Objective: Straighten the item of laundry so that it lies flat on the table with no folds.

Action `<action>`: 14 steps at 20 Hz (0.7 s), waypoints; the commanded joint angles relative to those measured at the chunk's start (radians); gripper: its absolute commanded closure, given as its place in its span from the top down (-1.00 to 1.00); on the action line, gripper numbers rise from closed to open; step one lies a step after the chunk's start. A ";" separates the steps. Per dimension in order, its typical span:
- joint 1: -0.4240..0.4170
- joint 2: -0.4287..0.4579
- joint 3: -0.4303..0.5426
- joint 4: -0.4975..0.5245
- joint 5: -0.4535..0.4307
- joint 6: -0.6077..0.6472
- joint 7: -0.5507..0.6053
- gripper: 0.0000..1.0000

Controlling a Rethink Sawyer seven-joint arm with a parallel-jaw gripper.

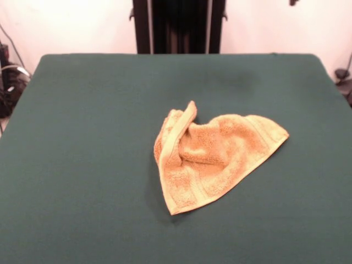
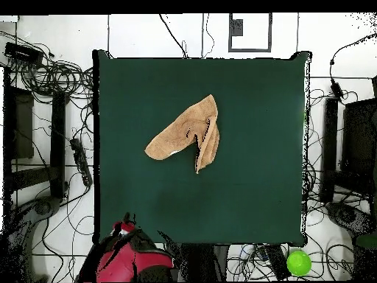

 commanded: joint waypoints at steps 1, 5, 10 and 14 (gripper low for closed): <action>0.199 0.201 -0.151 -0.100 -0.080 -0.135 0.222 1.00; 0.281 0.253 -0.221 -0.133 -0.049 -0.182 0.233 1.00; 0.323 0.303 -0.262 -0.159 -0.012 -0.234 0.209 1.00; 0.329 0.335 -0.259 -0.184 -0.002 -0.262 0.175 1.00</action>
